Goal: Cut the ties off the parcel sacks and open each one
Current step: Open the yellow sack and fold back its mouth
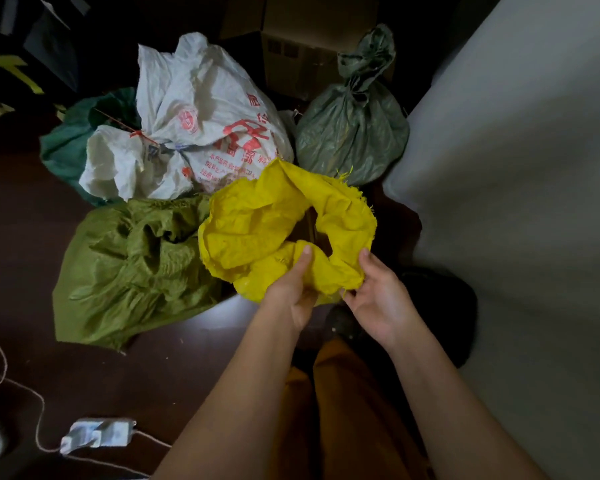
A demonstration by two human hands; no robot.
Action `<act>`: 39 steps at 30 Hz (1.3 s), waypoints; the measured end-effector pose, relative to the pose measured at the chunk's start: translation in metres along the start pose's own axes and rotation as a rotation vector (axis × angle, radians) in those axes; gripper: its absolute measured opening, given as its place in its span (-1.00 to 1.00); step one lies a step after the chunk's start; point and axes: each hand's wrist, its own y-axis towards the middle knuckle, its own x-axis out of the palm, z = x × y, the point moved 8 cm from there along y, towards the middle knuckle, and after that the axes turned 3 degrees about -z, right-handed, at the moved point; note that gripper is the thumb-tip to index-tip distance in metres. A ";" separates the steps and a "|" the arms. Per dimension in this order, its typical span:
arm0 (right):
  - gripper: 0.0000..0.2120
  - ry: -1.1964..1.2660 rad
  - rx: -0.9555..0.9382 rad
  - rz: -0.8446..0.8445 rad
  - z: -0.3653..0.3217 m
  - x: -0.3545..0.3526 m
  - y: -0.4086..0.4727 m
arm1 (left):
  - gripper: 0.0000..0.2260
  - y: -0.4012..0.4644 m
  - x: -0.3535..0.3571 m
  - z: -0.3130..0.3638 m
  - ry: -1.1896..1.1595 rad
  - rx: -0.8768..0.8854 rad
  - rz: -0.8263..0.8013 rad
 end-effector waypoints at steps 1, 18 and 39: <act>-0.60 -0.013 0.005 -0.011 0.001 -0.002 0.001 | -0.74 0.003 0.006 -0.001 -0.007 0.002 -0.035; -0.66 -0.677 -0.199 0.553 -0.044 -0.046 0.018 | -0.54 0.019 -0.016 -0.006 -0.115 0.094 0.123; -0.72 -0.019 0.031 0.266 -0.030 -0.032 0.049 | -0.68 0.040 0.006 0.005 -0.249 0.133 0.175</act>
